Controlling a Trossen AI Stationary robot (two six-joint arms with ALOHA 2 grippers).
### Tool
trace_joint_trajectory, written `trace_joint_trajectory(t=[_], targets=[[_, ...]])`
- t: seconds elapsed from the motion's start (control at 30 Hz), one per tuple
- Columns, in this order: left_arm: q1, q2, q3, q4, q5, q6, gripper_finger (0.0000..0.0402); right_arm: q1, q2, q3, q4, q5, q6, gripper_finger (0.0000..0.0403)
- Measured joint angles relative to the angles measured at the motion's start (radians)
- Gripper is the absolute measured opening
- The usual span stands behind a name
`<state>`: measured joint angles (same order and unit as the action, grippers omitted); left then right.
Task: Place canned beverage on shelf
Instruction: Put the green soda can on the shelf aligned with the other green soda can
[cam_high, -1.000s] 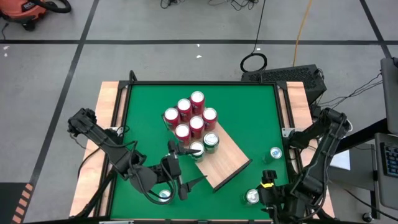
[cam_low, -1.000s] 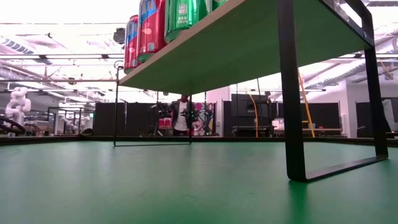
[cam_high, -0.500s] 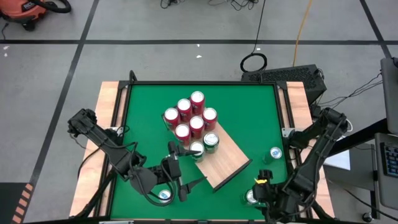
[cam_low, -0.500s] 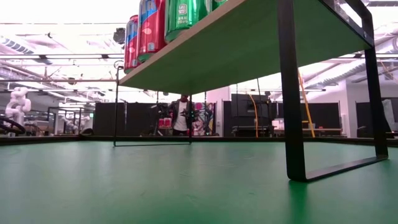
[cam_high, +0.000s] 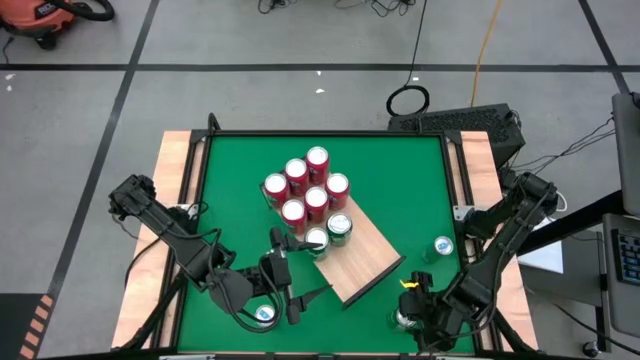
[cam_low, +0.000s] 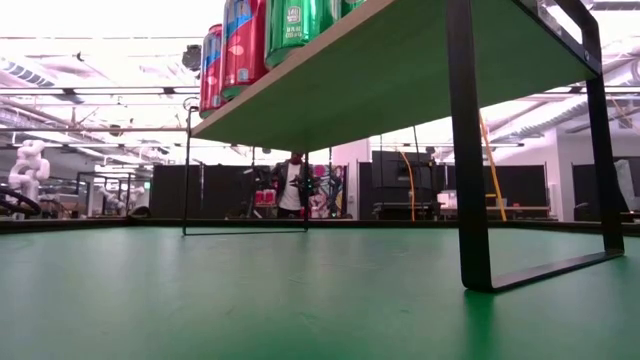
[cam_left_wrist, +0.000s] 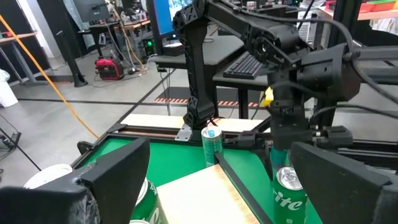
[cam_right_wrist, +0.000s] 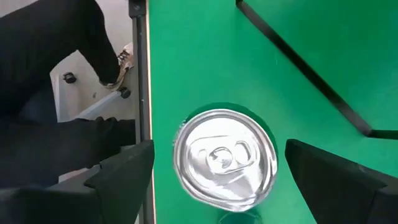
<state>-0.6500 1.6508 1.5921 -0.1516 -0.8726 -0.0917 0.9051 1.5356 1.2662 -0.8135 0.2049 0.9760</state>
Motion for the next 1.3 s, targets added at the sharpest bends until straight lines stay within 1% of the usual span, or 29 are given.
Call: trace_joint_trajectory(t=[0.2, 0.37, 0.57, 0.7, 0.8, 1.03, 1.3], targets=[[0.000, 0.000, 0.000, -0.018, 0.000, 0.000, 0.0389, -0.006, 0.000, -0.033, 0.026, -0.022, 0.000, 0.0355], [0.000, 0.000, 0.000, -0.018, 0.000, 0.000, 0.0389, -0.005, 0.000, -0.066, 0.050, -0.027, -0.036, 0.0355], [0.000, -0.001, 0.000, -0.023, 0.000, 0.000, 0.0389, -0.006, 0.000, -0.120, 0.149, -0.026, -0.079, 0.0355], [0.000, -0.001, 0.000, -0.023, 0.000, -0.001, 0.0389, -0.010, 0.000, -0.139, 0.161, -0.026, -0.079, 0.0352], [0.000, -0.001, 0.000, -0.023, 0.000, -0.005, 0.0389, -0.010, 0.000, -0.141, 0.160, -0.025, -0.079, 0.0341], [0.000, 0.009, 0.000, -0.023, 0.000, -0.006, 0.0389, -0.010, 0.000, -0.141, 0.160, -0.024, -0.080, 0.0294], [-0.001, 0.017, 0.000, -0.025, 0.001, -0.009, 0.0389, -0.010, 0.000, -0.141, 0.164, -0.026, -0.092, 0.0291]])
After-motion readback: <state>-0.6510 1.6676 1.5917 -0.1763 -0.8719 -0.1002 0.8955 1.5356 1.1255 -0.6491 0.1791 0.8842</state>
